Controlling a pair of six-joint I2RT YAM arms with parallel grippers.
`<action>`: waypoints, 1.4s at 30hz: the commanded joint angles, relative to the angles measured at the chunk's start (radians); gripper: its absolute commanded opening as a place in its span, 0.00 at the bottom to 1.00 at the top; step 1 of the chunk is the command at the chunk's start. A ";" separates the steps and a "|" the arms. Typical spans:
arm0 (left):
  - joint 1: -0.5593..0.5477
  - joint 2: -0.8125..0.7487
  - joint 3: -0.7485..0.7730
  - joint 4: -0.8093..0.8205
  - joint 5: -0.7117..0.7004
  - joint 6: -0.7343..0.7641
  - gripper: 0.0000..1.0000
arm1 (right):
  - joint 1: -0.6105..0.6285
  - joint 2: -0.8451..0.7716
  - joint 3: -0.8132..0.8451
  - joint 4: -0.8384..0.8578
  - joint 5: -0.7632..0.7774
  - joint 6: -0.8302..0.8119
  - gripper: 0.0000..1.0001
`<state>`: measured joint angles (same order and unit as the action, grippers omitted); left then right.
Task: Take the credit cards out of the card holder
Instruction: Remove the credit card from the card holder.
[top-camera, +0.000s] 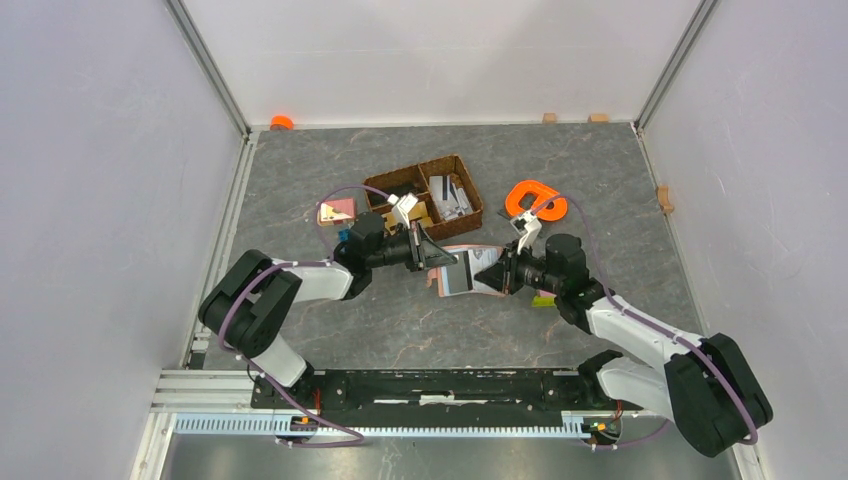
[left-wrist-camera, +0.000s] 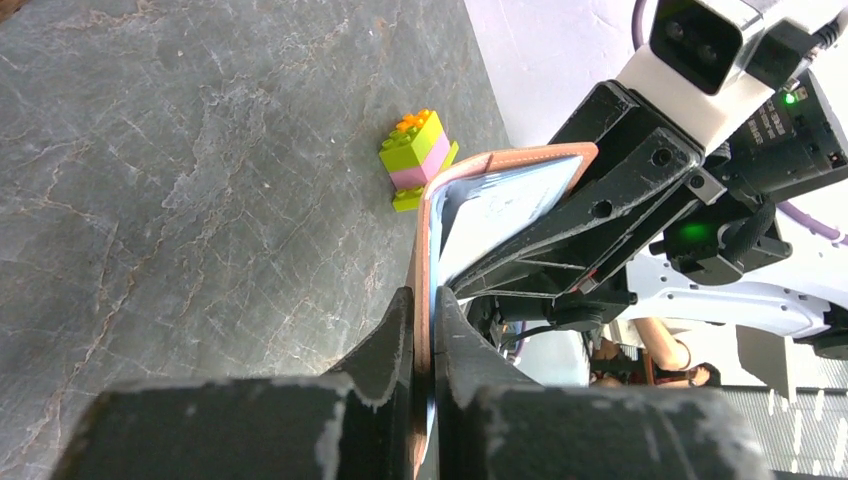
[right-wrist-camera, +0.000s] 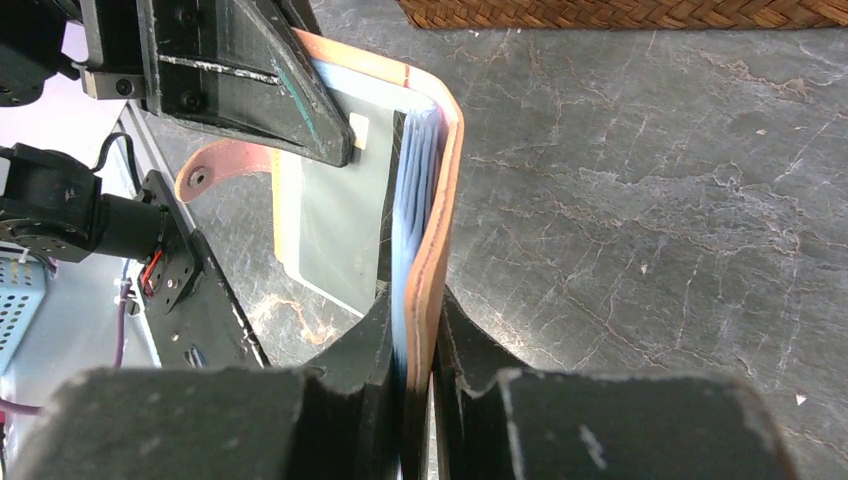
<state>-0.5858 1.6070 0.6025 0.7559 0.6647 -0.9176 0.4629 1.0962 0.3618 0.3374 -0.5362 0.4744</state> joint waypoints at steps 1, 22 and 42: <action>-0.002 -0.041 0.013 -0.001 0.027 0.022 0.02 | -0.022 -0.025 0.001 0.082 -0.029 0.015 0.05; -0.001 -0.080 -0.012 -0.016 -0.029 0.022 0.02 | -0.076 -0.313 -0.043 -0.057 0.287 -0.074 0.51; 0.000 -0.084 -0.048 0.191 0.042 -0.066 0.02 | -0.012 -0.004 -0.038 0.265 -0.169 0.068 0.46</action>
<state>-0.5865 1.5414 0.5529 0.8062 0.6533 -0.9287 0.4500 1.0573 0.3027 0.4625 -0.6067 0.4774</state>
